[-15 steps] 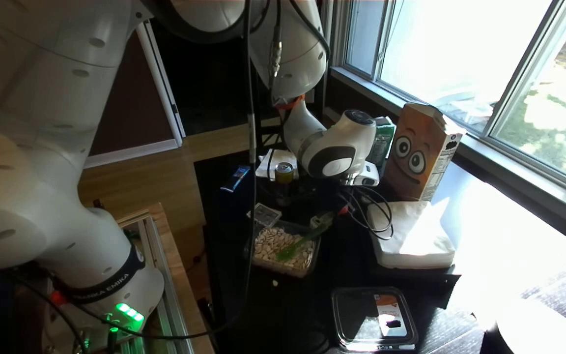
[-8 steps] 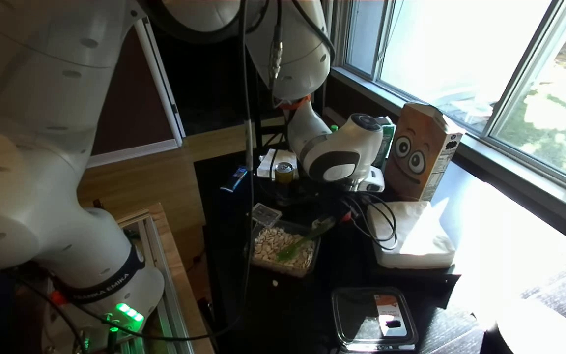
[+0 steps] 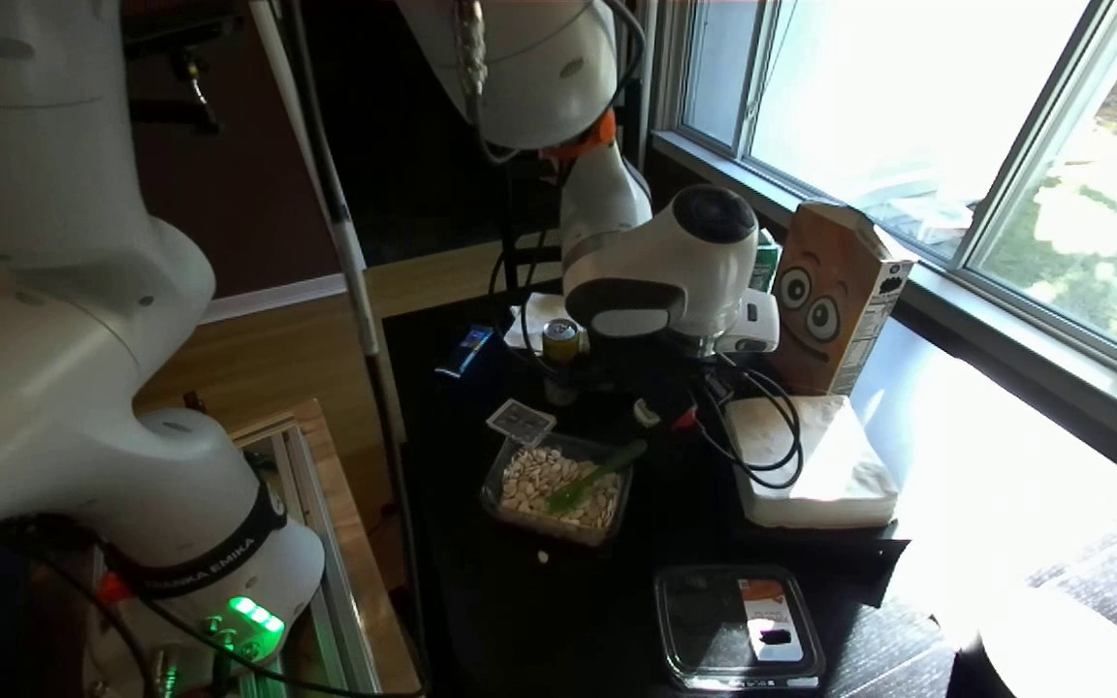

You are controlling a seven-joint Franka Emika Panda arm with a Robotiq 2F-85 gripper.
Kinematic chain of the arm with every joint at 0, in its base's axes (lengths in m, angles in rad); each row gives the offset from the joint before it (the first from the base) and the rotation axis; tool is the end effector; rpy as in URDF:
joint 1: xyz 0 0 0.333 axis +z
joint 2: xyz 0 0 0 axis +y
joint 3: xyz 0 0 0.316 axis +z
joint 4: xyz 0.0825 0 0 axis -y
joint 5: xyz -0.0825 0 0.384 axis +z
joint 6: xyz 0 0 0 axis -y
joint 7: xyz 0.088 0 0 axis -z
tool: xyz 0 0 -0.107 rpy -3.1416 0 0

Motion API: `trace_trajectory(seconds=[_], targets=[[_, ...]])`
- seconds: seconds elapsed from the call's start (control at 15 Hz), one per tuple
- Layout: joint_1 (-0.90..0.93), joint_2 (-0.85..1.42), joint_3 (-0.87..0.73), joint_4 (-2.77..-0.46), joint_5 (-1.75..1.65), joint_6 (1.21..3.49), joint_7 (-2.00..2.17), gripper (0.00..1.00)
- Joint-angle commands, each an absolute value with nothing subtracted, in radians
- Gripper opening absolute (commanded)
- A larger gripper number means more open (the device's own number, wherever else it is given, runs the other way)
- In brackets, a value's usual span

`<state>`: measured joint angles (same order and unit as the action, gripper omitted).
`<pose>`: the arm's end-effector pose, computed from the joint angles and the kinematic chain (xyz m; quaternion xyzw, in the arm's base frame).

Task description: Use the brush to scrub the surface, then move the brush to the right

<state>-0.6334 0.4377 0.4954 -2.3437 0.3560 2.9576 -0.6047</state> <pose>0.5229 -0.0876 0.1857 -0.9839 -0.0292 -0.1424 0.1039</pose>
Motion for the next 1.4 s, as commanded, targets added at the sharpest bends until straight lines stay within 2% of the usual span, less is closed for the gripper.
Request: trace_trajectory(seconds=[0.0,0.33,0.8,0.87,0.93,1.07,1.13,1.2,1.27,1.33], targets=[[-0.811,0.319,0.659,-2.448,0.502,3.099,-0.668,0.16],[-0.864,0.182,0.599,-2.55,0.555,3.224,-0.569,0.16],[-0.718,0.148,0.299,-2.686,0.638,3.381,-0.452,0.16],[-0.778,0.163,0.353,-2.643,0.581,3.332,-0.487,0.16],[-0.771,0.165,0.335,-2.655,0.584,3.339,-0.487,0.41],[-0.773,0.168,0.341,-2.652,0.583,3.338,-0.487,0.41],[-0.772,0.168,0.345,-2.65,0.583,3.338,-0.487,0.16],[-0.732,0.2,0.285,-2.641,0.604,3.344,-0.506,0.16],[-0.651,0.212,0.134,-2.657,0.413,3.349,-0.34,0.16],[-0.636,0.258,0.092,-2.628,0.597,3.372,-0.52,0.16]])
